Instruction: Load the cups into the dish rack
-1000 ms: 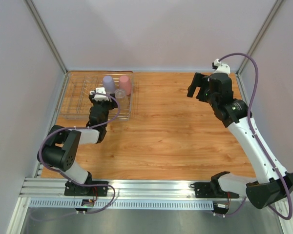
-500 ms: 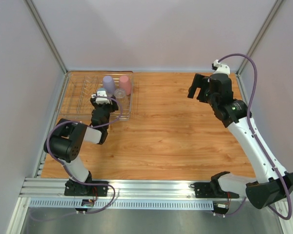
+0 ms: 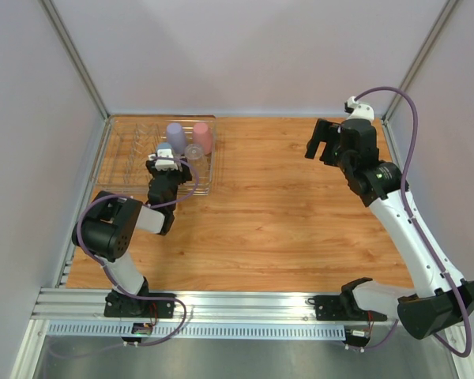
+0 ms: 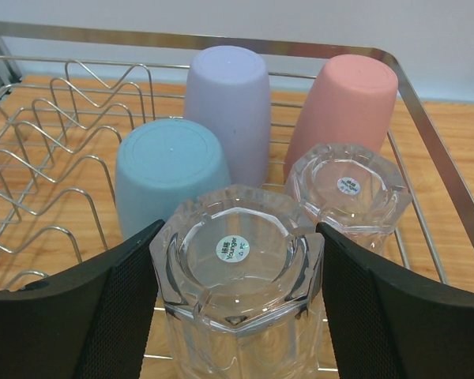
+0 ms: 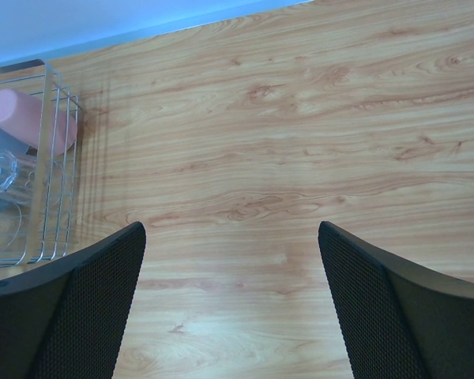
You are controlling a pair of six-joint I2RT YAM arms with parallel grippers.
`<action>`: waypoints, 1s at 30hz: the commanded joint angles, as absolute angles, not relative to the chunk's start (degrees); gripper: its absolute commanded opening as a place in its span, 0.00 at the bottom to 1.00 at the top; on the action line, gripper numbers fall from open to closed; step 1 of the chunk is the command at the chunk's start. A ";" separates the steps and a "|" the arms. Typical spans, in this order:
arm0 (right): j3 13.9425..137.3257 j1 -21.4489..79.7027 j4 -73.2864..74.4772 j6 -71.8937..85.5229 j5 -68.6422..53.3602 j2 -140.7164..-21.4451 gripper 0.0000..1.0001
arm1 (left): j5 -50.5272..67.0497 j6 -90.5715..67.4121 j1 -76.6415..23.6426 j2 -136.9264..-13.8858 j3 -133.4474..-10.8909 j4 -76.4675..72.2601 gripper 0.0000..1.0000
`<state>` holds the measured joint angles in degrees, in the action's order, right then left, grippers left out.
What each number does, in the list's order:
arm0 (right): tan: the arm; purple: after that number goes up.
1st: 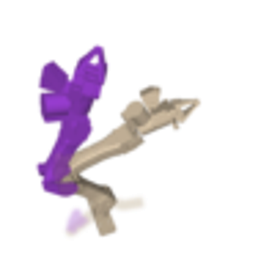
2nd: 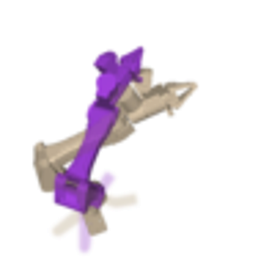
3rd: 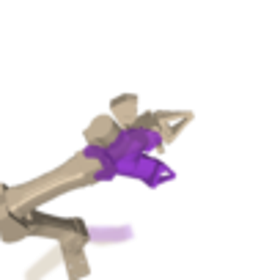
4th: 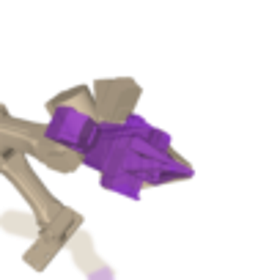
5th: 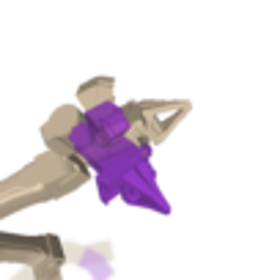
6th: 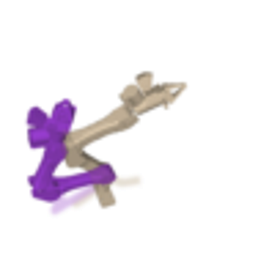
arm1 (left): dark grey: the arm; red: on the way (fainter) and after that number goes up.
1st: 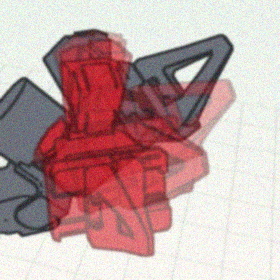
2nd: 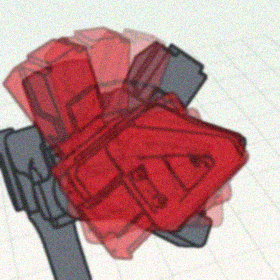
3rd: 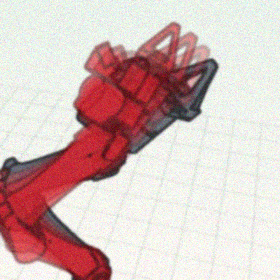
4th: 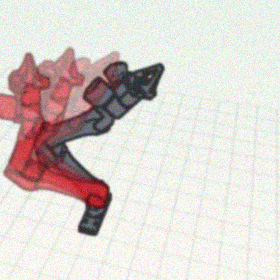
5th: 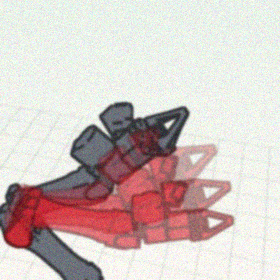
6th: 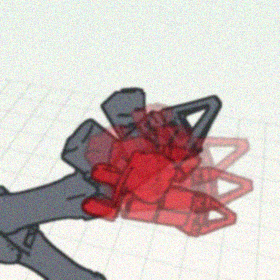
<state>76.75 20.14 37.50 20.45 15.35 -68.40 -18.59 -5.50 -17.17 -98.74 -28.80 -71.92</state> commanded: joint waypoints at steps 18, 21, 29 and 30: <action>79.71 19.95 38.93 20.74 12.48 -68.73 0.99 | -17.14 -12.47 -17.23 -75.52 -32.75 -53.41 1.00; 80.85 19.95 39.37 21.62 12.39 -68.73 1.00 | -16.78 -14.24 -17.23 -67.17 -39.43 -31.16 1.00; 95.87 19.69 46.83 21.18 7.21 -75.13 1.00 | -14.34 -10.63 -15.92 -58.62 -73.48 23.15 1.00; 97.72 19.77 48.67 20.92 6.95 -75.84 1.00 | -12.76 -11.24 -15.82 -58.88 -76.78 27.90 1.00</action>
